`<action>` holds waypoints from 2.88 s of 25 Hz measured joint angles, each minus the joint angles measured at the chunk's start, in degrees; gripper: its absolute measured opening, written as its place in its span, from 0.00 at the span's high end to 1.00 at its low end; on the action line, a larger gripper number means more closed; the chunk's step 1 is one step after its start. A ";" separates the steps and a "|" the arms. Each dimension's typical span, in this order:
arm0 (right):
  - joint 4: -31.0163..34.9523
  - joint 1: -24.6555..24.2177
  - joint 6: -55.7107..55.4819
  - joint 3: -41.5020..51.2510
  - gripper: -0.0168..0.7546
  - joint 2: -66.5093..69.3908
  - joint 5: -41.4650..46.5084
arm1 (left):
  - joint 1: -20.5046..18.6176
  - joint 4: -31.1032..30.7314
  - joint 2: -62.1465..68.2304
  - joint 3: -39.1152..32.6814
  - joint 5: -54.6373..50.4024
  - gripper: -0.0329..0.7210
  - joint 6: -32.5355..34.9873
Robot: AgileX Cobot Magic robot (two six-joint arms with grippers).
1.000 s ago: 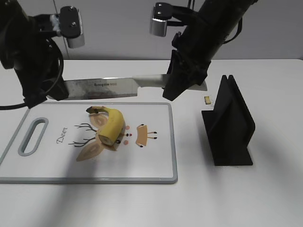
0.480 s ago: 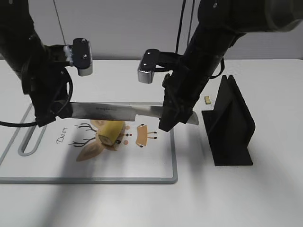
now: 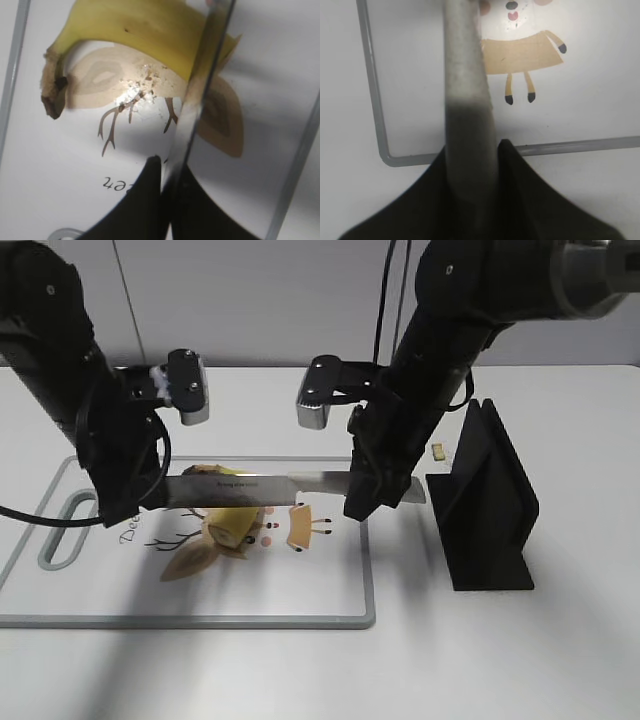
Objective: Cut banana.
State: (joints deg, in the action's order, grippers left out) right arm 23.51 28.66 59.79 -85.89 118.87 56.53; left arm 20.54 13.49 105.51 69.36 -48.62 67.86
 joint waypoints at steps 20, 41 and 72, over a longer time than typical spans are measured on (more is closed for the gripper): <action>-0.74 -0.07 -0.12 0.08 0.73 2.25 -1.44 | 0.00 0.54 1.88 -1.60 3.74 0.95 0.00; -0.95 -0.07 -0.05 1.91 0.73 3.58 -4.58 | 0.06 0.38 5.31 -0.97 5.37 0.95 0.40; -0.13 -0.08 1.01 4.09 0.72 -2.23 -6.13 | 0.17 -0.50 -2.49 -1.61 3.18 0.94 -0.08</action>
State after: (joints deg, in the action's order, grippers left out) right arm 23.38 28.58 60.80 -81.80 116.64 50.39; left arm 20.72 12.98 103.02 67.75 -45.44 67.78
